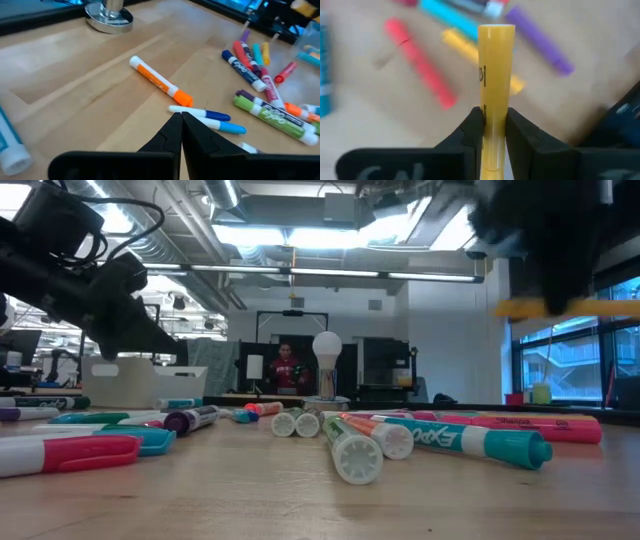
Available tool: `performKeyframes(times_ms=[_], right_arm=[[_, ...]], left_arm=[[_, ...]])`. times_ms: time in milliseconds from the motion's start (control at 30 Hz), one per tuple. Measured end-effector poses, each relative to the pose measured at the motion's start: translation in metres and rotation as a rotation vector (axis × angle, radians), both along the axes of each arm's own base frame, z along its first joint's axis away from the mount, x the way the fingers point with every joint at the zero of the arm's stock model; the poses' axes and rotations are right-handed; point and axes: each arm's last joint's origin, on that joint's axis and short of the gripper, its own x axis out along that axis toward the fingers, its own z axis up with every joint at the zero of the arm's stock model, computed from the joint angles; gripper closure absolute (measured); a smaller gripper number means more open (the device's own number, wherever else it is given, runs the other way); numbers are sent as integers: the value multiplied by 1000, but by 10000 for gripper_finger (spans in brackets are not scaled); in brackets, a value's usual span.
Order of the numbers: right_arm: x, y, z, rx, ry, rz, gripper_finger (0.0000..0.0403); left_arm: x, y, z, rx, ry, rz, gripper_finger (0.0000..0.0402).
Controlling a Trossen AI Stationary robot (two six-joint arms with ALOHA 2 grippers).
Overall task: Pick & Place Markers
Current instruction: Put the yellow highlighter pen into the transparent bin, then put the violet highlighter pen into the transparent bin
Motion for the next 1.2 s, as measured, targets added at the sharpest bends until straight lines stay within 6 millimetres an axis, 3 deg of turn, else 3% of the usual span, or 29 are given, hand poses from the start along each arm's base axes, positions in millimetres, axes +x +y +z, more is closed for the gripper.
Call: performKeyframes(times_ms=[200, 400, 533, 733, 900, 1067, 1200], right_arm=[[-27, 62, 19, 122, -47, -159, 343], [-63, 95, 1, 151, 181, -351, 343], [-73, 110, -18, 228, 254, -368, 340], [-77, 110, -46, 266, 266, -363, 297], [-80, 106, -62, 295, 322, -375, 286], [-79, 102, -63, 288, 329, -324, 283], [-71, 101, -48, 283, 295, -254, 282]], left_arm=[[2, -5, 3, -12, -37, -44, 396], [4, -12, 10, 45, -103, -69, 396], [5, -16, 16, 70, -151, -86, 396], [5, -19, 18, 84, -172, -84, 396], [4, -19, 18, 83, -172, -76, 396], [4, -19, 18, 88, -171, -70, 396], [4, -18, 18, 94, -170, -53, 396]])
